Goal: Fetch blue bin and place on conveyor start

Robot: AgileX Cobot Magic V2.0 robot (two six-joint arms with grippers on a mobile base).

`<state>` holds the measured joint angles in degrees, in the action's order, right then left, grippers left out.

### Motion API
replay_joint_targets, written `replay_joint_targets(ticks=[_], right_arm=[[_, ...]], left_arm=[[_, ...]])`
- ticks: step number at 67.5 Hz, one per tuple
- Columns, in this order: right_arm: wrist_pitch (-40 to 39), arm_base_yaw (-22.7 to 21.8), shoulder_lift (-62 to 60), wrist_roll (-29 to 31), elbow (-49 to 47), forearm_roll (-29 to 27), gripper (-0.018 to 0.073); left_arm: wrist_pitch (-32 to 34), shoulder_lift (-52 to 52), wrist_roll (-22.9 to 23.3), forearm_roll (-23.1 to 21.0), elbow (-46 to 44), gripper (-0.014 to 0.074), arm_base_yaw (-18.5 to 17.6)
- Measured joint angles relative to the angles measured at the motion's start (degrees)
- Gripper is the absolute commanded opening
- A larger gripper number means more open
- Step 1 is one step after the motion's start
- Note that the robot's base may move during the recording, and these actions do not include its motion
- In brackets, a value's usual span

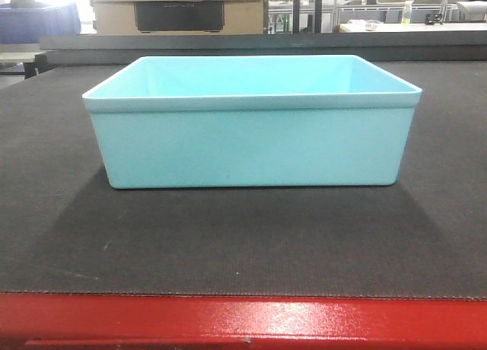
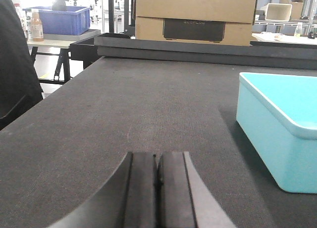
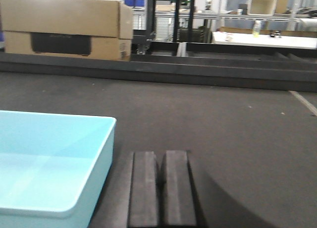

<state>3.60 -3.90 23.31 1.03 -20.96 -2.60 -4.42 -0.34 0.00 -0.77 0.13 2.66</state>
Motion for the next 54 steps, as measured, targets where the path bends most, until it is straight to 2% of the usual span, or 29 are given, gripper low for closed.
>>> replay_joint_targets(ticks=[15,24,54], right_arm=[[1.33,-4.87,-16.41,0.0,13.58,-2.72,-0.0162],[1.62,-5.48,-22.42,0.0,19.8,-3.25,-0.0162],[1.61,-5.48,-23.06,0.0,20.96,-3.35,-0.0162]], left_arm=[[0.0,0.0,0.0,0.0,0.0,-0.0111,0.0],[0.0,0.0,0.0,0.0,0.0,-0.0111,0.0],[0.14,0.0,0.0,0.0,0.03,-0.0111,0.0]])
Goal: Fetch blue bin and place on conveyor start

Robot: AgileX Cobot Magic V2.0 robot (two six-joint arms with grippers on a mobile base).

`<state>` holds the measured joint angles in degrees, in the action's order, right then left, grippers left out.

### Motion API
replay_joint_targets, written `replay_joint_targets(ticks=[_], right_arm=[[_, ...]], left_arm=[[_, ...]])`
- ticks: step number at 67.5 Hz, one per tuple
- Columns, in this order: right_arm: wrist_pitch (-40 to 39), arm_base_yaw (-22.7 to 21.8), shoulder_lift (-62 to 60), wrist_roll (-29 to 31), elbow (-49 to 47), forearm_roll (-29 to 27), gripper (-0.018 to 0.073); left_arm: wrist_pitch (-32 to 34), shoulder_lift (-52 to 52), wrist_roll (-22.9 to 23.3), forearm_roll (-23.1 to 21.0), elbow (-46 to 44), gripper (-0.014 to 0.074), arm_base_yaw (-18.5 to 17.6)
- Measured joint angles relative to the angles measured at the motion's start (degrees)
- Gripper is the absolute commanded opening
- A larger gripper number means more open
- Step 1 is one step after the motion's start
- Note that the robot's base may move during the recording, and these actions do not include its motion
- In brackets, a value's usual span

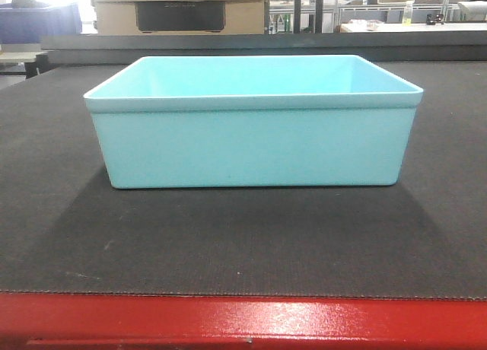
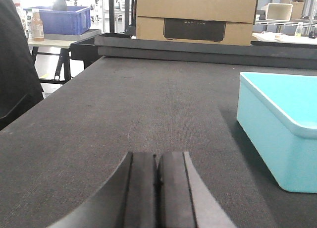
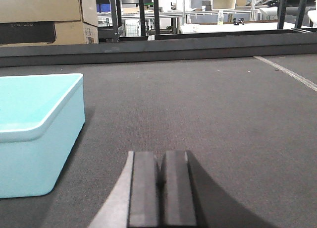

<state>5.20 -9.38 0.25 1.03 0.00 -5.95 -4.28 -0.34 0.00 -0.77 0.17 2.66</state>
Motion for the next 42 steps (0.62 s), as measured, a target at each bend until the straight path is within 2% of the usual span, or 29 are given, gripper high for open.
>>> replay_joint_targets(ticks=[42], right_arm=[[0.0,0.0,-0.03,0.0,0.0,-0.02,-0.0162]], left_arm=[[0.0,0.0,0.0,0.0,0.0,-0.0111,0.0]])
